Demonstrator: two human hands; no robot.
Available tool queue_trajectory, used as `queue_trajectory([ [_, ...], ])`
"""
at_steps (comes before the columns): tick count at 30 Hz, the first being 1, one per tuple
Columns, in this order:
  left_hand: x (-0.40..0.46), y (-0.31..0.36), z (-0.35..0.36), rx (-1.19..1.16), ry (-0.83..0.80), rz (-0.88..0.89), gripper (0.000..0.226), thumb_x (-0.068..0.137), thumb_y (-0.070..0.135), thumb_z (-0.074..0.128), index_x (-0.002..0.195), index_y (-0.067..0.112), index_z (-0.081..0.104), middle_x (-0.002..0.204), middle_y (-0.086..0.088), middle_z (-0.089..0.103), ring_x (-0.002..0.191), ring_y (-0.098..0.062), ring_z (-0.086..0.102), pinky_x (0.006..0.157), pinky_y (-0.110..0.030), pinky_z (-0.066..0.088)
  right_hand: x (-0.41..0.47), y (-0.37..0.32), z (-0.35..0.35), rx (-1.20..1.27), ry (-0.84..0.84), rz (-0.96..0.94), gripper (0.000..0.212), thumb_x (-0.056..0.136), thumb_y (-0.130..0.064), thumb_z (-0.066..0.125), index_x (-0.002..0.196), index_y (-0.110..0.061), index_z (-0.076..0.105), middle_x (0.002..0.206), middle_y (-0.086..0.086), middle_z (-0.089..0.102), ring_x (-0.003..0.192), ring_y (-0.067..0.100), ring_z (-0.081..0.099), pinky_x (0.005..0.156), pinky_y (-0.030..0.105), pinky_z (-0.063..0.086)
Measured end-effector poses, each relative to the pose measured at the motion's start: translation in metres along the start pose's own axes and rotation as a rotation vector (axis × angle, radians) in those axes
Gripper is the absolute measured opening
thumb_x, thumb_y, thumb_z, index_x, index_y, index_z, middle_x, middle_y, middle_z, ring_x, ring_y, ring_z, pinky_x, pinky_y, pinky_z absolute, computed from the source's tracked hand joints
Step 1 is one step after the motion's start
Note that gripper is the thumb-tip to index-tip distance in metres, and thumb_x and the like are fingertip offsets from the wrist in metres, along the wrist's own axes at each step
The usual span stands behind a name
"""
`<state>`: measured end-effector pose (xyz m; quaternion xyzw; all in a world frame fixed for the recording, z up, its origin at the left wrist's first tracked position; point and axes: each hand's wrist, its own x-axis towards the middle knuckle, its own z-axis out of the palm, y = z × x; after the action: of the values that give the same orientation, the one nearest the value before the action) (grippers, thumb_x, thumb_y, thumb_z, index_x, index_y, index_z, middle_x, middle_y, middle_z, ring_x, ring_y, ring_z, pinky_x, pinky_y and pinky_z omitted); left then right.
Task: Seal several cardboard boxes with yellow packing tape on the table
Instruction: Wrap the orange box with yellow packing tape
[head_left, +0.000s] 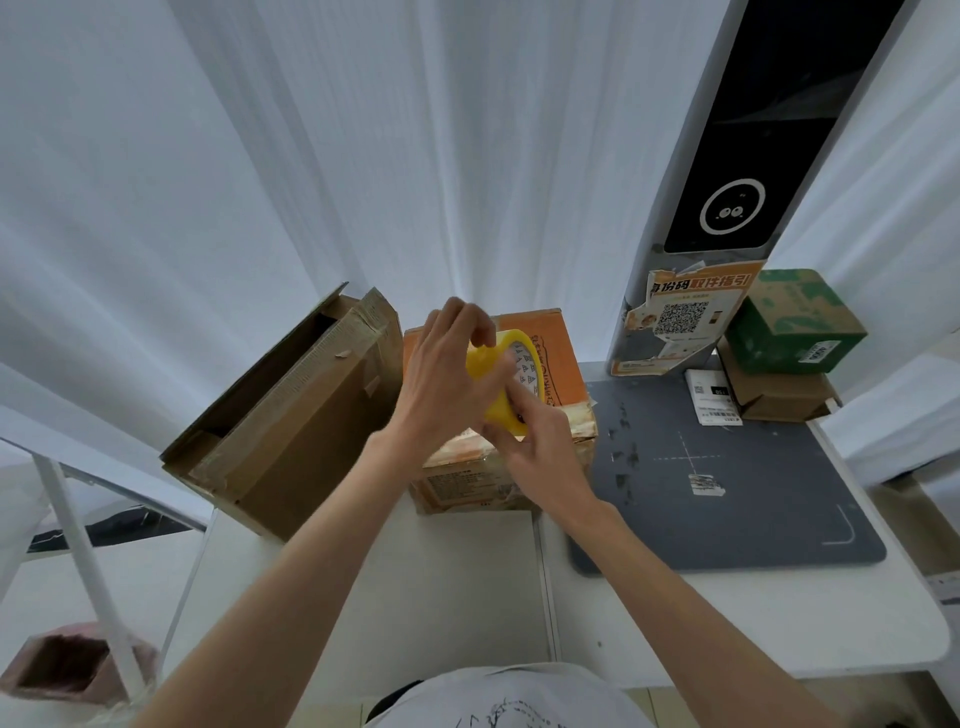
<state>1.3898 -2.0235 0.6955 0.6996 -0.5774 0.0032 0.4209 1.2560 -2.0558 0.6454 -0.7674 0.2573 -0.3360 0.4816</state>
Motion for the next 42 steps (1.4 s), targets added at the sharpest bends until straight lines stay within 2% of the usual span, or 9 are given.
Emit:
queue_trajectory([
  [2, 0.019, -0.003, -0.009, -0.077, -0.141, -0.063, 0.021, 0.093, 0.038, 0.040, 0.087, 0.020, 0.049, 0.088, 0.007, 0.049, 0.083, -0.016, 0.047, 0.075, -0.034, 0.042, 0.001, 0.007, -0.002, -0.055, -0.039, -0.015, 0.026, 0.094, -0.033, 0.069, 0.107, -0.013, 0.060, 0.093, 0.003, 0.068, 0.083, 0.018, 0.062, 0.072, 0.034, 0.052],
  [6, 0.047, -0.006, -0.017, -0.078, -0.346, -0.151, 0.025, 0.091, 0.031, 0.028, 0.077, 0.026, 0.049, 0.085, 0.011, 0.054, 0.082, -0.007, 0.049, 0.072, -0.028, 0.037, 0.000, 0.008, -0.002, -0.151, -0.139, -0.079, 0.021, 0.095, -0.037, 0.066, 0.105, -0.022, 0.055, 0.093, -0.006, 0.058, 0.087, 0.003, 0.050, 0.074, 0.010, 0.036],
  [10, 0.058, -0.009, -0.018, -0.128, -0.506, -0.249, 0.036, 0.103, 0.027, 0.030, 0.080, 0.016, 0.055, 0.082, 0.003, 0.057, 0.073, -0.007, 0.051, 0.061, -0.011, 0.037, -0.003, 0.006, 0.003, -0.170, -0.185, -0.121, 0.019, 0.096, -0.038, 0.063, 0.107, -0.025, 0.054, 0.095, -0.011, 0.055, 0.090, 0.008, 0.048, 0.078, 0.017, 0.036],
  [14, 0.058, -0.018, -0.020, -0.084, -0.619, -0.293, 0.041, 0.108, 0.029, 0.029, 0.085, 0.011, 0.057, 0.089, -0.004, 0.062, 0.079, -0.015, 0.057, 0.067, -0.023, 0.041, -0.004, 0.004, 0.002, -0.184, -0.208, -0.166, 0.022, 0.096, -0.033, 0.064, 0.103, -0.013, 0.057, 0.090, -0.007, 0.057, 0.087, 0.010, 0.049, 0.082, 0.018, 0.037],
  [19, 0.054, -0.017, -0.018, -0.112, -0.466, -0.253, 0.034, 0.095, 0.032, 0.031, 0.074, 0.012, 0.049, 0.075, -0.005, 0.053, 0.064, -0.009, 0.044, 0.055, -0.015, 0.035, -0.003, 0.000, 0.001, -0.188, -0.209, -0.173, 0.023, 0.096, -0.027, 0.067, 0.104, -0.008, 0.059, 0.089, -0.006, 0.057, 0.084, 0.004, 0.046, 0.082, 0.009, 0.032],
  [26, 0.046, -0.014, -0.015, -0.133, -0.215, -0.213, 0.036, 0.090, 0.023, 0.038, 0.070, -0.003, 0.054, 0.070, -0.019, 0.058, 0.056, -0.007, 0.042, 0.050, -0.018, 0.032, -0.001, 0.005, 0.003, -0.185, -0.207, -0.158, 0.025, 0.095, -0.034, 0.065, 0.106, -0.012, 0.058, 0.093, -0.008, 0.057, 0.090, 0.005, 0.046, 0.080, 0.016, 0.035],
  [30, 0.044, -0.013, -0.016, -0.161, -0.214, -0.188, 0.031, 0.094, 0.015, 0.041, 0.071, -0.002, 0.053, 0.066, -0.013, 0.055, 0.056, -0.005, 0.040, 0.053, -0.018, 0.032, -0.002, 0.006, 0.004, -0.226, -0.206, -0.169, 0.029, 0.095, -0.037, 0.064, 0.106, -0.011, 0.058, 0.093, -0.009, 0.057, 0.091, 0.006, 0.045, 0.083, 0.016, 0.035],
  [36, 0.048, -0.014, -0.018, -0.117, -0.410, -0.189, 0.036, 0.103, 0.013, 0.034, 0.074, 0.018, 0.055, 0.076, 0.009, 0.056, 0.065, 0.008, 0.052, 0.060, -0.008, 0.037, -0.001, 0.003, 0.001, -0.251, -0.200, -0.207, 0.028, 0.095, -0.031, 0.066, 0.108, -0.006, 0.061, 0.093, -0.010, 0.055, 0.087, 0.002, 0.042, 0.085, 0.010, 0.030],
  [42, 0.047, -0.009, -0.017, -0.147, -0.267, -0.105, 0.030, 0.091, 0.018, 0.036, 0.069, 0.007, 0.053, 0.066, 0.005, 0.052, 0.059, -0.002, 0.047, 0.057, -0.012, 0.035, -0.003, 0.006, 0.007, -0.166, -0.181, -0.135, 0.026, 0.095, -0.038, 0.065, 0.105, -0.015, 0.057, 0.092, -0.007, 0.057, 0.088, 0.013, 0.048, 0.075, 0.019, 0.041],
])
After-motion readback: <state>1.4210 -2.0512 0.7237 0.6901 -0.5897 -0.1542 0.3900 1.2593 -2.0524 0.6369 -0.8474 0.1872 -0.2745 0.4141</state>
